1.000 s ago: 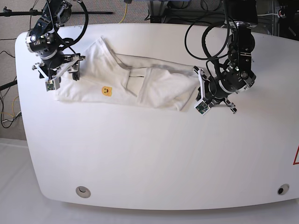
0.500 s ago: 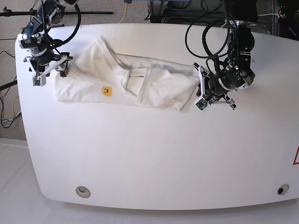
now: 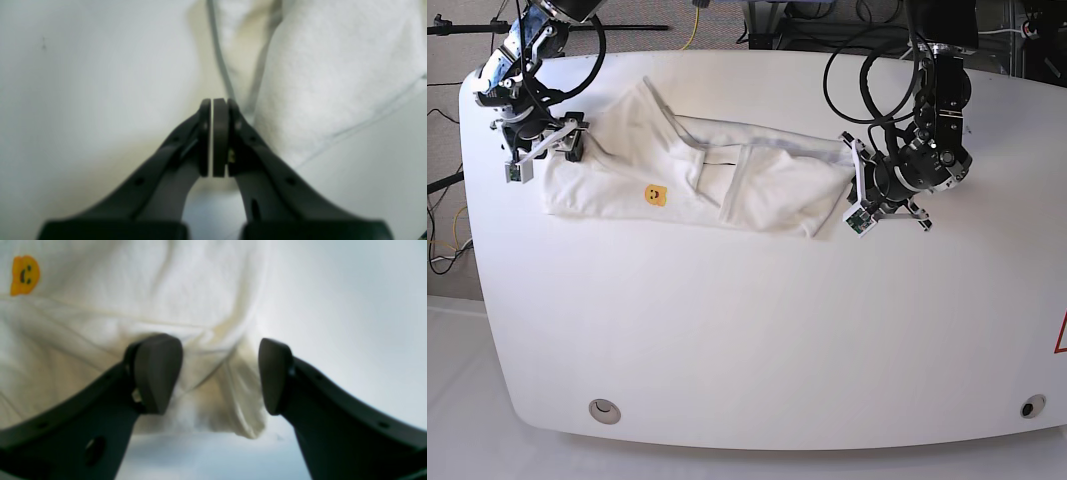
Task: Fold the T-shirt properly
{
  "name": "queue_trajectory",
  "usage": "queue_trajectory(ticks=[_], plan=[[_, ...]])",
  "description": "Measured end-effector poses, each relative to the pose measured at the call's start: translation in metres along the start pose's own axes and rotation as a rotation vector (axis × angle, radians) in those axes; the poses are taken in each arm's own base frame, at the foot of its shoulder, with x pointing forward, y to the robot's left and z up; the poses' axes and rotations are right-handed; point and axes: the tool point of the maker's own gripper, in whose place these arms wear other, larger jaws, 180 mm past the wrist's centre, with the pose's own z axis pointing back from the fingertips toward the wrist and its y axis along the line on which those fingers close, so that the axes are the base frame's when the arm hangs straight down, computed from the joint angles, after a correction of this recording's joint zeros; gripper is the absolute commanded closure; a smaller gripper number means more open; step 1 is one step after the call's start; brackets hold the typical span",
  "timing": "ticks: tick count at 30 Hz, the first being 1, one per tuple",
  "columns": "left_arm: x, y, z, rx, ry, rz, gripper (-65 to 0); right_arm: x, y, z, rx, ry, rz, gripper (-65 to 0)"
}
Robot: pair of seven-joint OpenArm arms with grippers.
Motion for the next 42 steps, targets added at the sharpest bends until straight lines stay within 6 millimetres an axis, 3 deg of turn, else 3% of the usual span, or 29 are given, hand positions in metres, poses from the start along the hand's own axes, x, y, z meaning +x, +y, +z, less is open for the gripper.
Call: queue_trajectory(ticks=[15, 21, 24, 26, 29, 31, 42], plan=[[0.001, 0.001, 0.000, 0.001, -0.002, 0.000, 0.0, -0.001, 0.046, -0.016, 0.107, 0.008, 0.027, -39.1], [0.001, 0.001, 0.000, 0.002, -0.001, -0.001, 0.0, 0.000, 0.052, -0.017, 0.118, -0.005, 0.017, -38.4], [0.001, 0.001, 0.000, 0.001, -0.001, -0.001, 0.0, 0.000, 0.052, -0.017, 0.118, -0.005, 0.017, -32.5], [0.001, 0.000, 0.000, 0.001, -0.002, 0.000, 0.0, 0.000, 0.052, -0.017, 0.118, -0.004, 0.017, -24.2], [0.001, 0.001, 0.000, 0.002, -0.002, -0.001, 0.0, -0.002, 0.052, -0.017, 0.117, 0.004, 0.018, -6.7], [0.001, 0.001, 0.000, 0.001, -0.001, -0.001, 0.0, -0.002, 0.052, -0.017, 0.119, 0.005, 0.017, 0.0], [0.001, 0.001, 0.000, 0.001, -0.001, -0.001, 0.0, 0.000, 0.053, -0.024, 0.134, -0.004, -0.003, 0.0]])
